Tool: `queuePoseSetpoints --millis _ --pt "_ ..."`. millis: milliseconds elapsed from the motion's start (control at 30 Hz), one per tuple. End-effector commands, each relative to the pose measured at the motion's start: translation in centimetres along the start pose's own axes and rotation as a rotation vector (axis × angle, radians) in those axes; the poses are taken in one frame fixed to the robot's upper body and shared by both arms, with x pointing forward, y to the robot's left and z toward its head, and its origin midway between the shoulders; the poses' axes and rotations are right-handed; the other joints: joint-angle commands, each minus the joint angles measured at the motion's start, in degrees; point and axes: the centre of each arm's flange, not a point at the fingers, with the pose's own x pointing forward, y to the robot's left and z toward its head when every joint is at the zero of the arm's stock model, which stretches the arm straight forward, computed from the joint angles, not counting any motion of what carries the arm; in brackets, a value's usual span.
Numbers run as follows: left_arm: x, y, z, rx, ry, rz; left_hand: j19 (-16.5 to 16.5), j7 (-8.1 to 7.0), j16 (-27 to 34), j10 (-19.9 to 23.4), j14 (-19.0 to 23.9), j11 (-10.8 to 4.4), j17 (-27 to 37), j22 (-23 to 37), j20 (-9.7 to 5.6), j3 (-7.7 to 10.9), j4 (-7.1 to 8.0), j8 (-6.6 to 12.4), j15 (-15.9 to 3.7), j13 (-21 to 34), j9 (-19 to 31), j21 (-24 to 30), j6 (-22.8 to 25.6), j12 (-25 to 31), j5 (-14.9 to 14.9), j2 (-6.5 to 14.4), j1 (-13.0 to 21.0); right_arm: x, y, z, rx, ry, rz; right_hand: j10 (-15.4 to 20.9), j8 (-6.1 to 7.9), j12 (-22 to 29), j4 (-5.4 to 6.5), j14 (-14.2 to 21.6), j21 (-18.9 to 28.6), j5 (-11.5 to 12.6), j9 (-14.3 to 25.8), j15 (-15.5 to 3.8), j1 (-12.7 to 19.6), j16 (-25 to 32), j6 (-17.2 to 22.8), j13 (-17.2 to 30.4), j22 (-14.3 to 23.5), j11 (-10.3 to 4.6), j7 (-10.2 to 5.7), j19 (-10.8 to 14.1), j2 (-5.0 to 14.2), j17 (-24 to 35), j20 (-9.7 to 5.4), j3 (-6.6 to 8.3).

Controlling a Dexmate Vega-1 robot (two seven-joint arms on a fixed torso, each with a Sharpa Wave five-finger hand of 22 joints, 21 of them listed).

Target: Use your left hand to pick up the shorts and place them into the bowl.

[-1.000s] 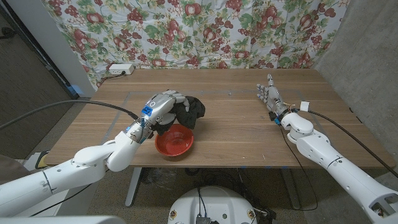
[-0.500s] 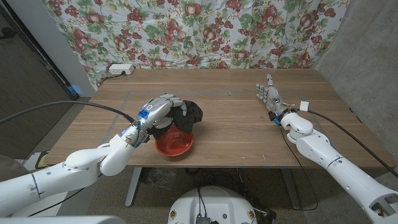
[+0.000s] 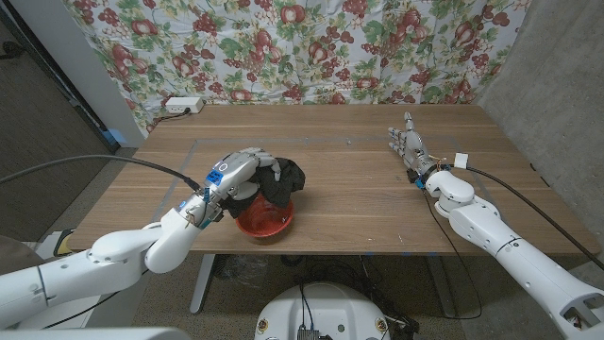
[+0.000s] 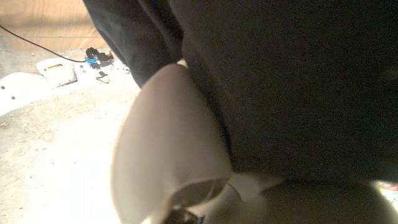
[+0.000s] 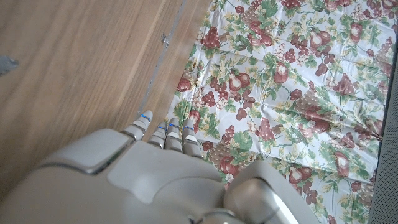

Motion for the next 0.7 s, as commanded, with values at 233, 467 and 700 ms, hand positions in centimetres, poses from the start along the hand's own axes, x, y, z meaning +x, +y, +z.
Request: queuePoseSetpoints --millis 233,467,700 --pt "-1.27 -0.13 0.69 -0.020 0.023 -0.023 4.5 -0.14 7.8 0.3 4.3 -0.08 15.0 29.7 -15.22 2.12 2.21 -0.31 -8.75 0.7 -0.6 2.6 0.4 0.3 -0.4 0.9 0.5 -0.21 0.15 -0.12 -0.001 0.006 0.004 0.2 -0.07 -0.1 -0.14 -0.2 -0.3 0.0 0.1 -0.04 0.2 -0.1 0.4 0.2 0.3 0.41 0.22 0.0 0.50 0.1 0.03 0.26" --pt "-1.42 -0.32 0.58 -0.014 0.038 -0.031 4.2 -0.13 7.8 0.4 4.1 0.02 15.1 29.6 -15.03 2.02 2.25 -0.32 -8.90 0.8 -0.7 2.5 0.5 0.3 -0.6 1.1 0.6 -0.19 0.11 -0.15 -0.003 0.010 0.004 0.2 -0.08 -0.1 -0.15 -0.2 -0.4 0.0 0.1 0.00 0.2 -0.1 0.4 0.2 0.3 0.40 0.25 0.0 0.51 0.1 0.00 0.29" --pt "-1.54 -0.61 0.33 -0.007 0.043 -0.048 4.2 -0.11 7.8 0.3 4.1 -0.04 15.1 29.7 -15.21 1.90 2.14 -0.35 -8.73 0.7 -0.9 2.7 0.7 0.3 -0.8 1.1 0.7 -0.02 0.03 -0.07 -0.005 0.012 0.006 0.2 -0.08 -0.1 -0.15 -0.2 -0.4 0.0 0.1 -0.03 0.2 -0.1 0.4 0.2 0.3 0.40 0.25 0.0 0.52 0.1 0.01 0.31"
